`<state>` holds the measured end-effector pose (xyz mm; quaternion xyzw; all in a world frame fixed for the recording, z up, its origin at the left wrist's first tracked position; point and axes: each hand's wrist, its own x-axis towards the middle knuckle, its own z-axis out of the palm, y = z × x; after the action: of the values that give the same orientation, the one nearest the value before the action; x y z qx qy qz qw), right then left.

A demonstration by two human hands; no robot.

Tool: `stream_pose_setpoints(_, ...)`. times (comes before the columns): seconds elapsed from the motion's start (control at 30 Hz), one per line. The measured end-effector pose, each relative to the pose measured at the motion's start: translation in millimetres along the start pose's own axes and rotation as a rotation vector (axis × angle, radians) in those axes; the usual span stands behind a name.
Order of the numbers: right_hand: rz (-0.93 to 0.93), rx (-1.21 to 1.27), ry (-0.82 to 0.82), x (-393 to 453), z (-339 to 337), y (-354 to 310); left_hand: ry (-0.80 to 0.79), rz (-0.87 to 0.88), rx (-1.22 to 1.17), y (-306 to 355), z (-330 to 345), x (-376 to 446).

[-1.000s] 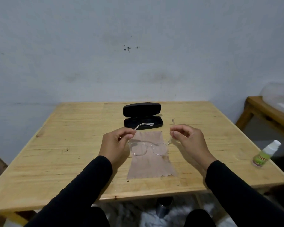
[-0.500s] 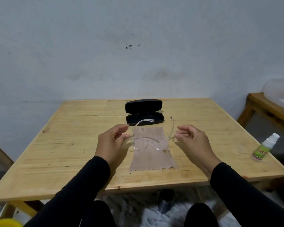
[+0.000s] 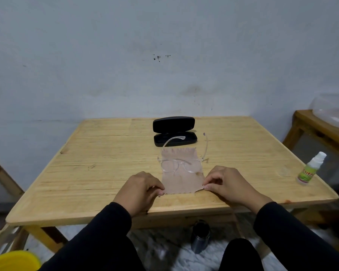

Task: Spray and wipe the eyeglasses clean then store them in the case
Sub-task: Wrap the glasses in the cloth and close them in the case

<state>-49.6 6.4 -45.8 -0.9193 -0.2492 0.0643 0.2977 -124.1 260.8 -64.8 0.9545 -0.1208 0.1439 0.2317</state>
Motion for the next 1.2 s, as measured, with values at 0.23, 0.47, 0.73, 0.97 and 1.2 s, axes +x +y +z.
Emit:
stream_pose_setpoints(0.23,0.076,0.122,0.106,2,-1,-7,0.145,-0.16,-0.008,6,-3,3)
stream_pose_setpoints(0.47,0.295,0.721,0.244,17,1,-13,0.255,-0.395,-0.265,15,-10,28)
stream_pose_setpoints(0.73,0.394,0.927,0.372,42,16,-19,0.323,-0.532,-0.357,13,6,62)
stream_pose_setpoints(0.97,0.32,0.762,0.265,45,24,-11,0.27,-0.498,-0.325,11,16,65)
stream_pose_setpoints(1.2,0.346,0.7,0.411,37,4,11,0.388,-0.543,-0.363,-10,-5,72)
